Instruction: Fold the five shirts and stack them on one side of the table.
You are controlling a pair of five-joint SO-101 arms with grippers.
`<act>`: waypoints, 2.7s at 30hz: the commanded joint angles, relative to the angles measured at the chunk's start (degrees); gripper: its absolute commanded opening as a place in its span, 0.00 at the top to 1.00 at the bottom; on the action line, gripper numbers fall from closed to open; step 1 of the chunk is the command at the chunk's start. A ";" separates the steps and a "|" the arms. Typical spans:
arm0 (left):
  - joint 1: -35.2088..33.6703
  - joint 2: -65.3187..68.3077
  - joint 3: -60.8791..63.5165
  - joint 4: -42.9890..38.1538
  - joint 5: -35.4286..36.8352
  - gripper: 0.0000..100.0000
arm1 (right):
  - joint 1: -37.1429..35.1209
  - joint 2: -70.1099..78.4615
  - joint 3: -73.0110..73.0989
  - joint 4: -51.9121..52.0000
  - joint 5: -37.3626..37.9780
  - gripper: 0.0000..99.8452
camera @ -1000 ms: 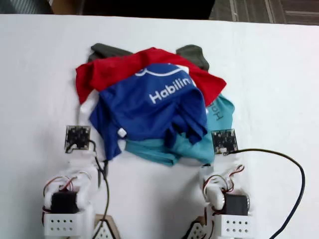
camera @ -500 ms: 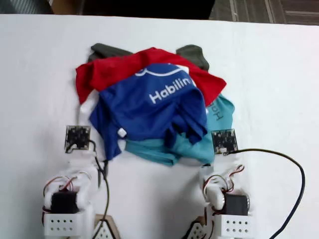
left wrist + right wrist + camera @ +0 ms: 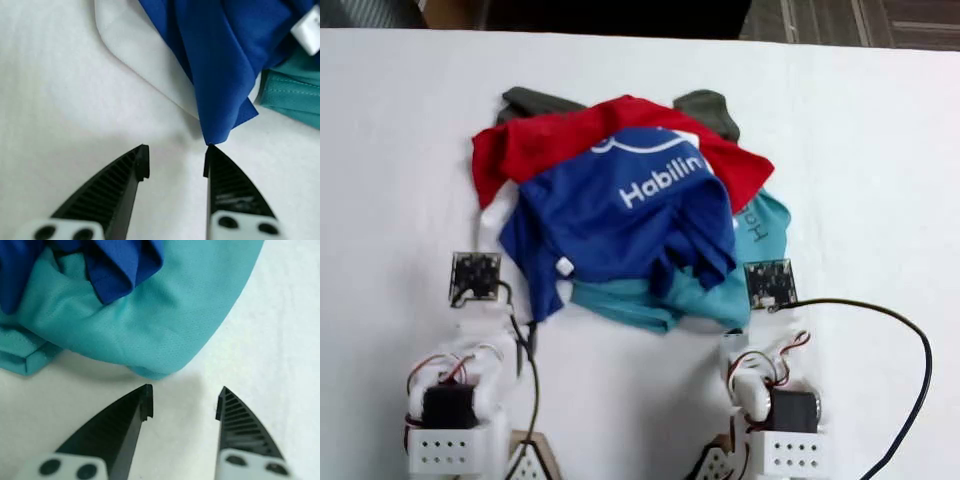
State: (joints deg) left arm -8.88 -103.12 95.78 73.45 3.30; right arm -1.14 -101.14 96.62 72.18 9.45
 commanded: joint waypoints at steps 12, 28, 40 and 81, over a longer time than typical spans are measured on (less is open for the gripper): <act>-7.21 -1.14 -3.30 -26.55 -3.87 0.80 | -0.13 -0.22 0.44 -0.22 0.35 0.79; -6.95 -0.88 -22.02 -3.25 -17.58 0.80 | -0.13 -0.22 0.44 -0.22 0.35 0.79; -7.38 13.45 -39.52 0.88 -24.18 0.79 | -0.13 -0.22 0.44 -0.22 0.35 0.79; 12.84 97.05 -90.42 -6.77 -10.11 0.79 | 2.86 -0.22 0.44 -23.87 6.07 0.79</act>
State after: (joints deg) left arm 2.64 -4.13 12.97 64.04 -7.16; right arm -4.48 -101.14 96.62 56.18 11.38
